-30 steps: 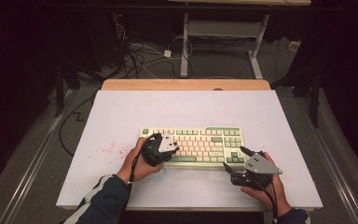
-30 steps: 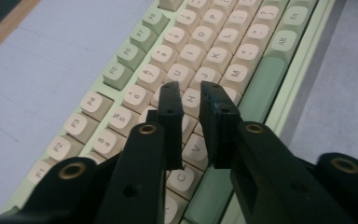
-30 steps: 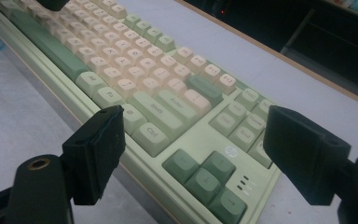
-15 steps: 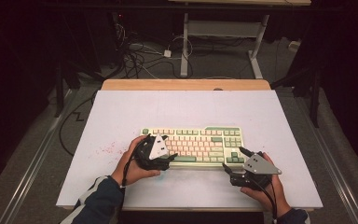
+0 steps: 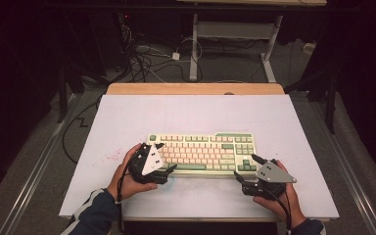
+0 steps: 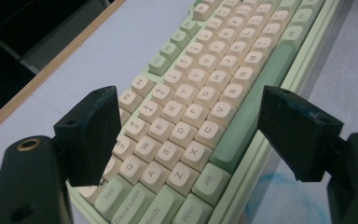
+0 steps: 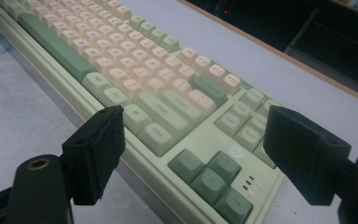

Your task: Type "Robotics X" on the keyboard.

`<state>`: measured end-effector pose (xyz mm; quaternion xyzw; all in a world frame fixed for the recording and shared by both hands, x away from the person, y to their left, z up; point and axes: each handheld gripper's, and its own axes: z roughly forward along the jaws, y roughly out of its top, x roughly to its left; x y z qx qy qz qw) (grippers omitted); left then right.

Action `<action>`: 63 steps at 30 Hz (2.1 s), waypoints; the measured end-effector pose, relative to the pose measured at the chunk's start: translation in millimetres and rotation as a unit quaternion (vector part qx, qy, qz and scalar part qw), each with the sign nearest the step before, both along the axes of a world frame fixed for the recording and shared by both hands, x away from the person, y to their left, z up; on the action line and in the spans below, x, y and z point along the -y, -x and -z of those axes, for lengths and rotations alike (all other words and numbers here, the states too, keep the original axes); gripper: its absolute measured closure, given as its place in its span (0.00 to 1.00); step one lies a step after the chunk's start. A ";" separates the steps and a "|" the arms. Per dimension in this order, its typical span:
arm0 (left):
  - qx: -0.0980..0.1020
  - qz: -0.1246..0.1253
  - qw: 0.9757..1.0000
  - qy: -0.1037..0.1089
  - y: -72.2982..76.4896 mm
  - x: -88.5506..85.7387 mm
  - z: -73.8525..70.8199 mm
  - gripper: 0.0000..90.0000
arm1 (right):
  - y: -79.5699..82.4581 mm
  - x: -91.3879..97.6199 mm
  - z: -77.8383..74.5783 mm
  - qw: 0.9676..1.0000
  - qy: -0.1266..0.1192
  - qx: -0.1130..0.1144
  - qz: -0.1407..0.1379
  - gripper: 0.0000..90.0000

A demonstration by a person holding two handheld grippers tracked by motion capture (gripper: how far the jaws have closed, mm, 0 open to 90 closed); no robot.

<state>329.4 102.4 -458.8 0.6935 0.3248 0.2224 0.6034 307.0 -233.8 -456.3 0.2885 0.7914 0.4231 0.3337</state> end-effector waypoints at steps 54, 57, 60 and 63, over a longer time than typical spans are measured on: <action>-0.026 -0.066 0.997 -0.017 21.2 -54.3 36.1 0.22 | -61.9 -76.6 -25.6 0.993 0.034 -0.093 -0.058 1.00; -0.028 -0.063 0.997 -0.023 21.4 -53.8 37.4 0.22 | -70.6 -84.9 -23.2 0.992 0.040 -0.101 -0.060 1.00; -0.031 -0.063 0.997 -0.023 21.1 -54.5 37.3 0.22 | -75.8 -94.8 -20.5 0.991 0.048 -0.106 -0.066 1.00; -0.033 -0.061 0.997 -0.025 21.1 -54.9 37.8 0.22 | -78.4 -103.6 -17.6 0.990 0.061 -0.108 -0.064 1.00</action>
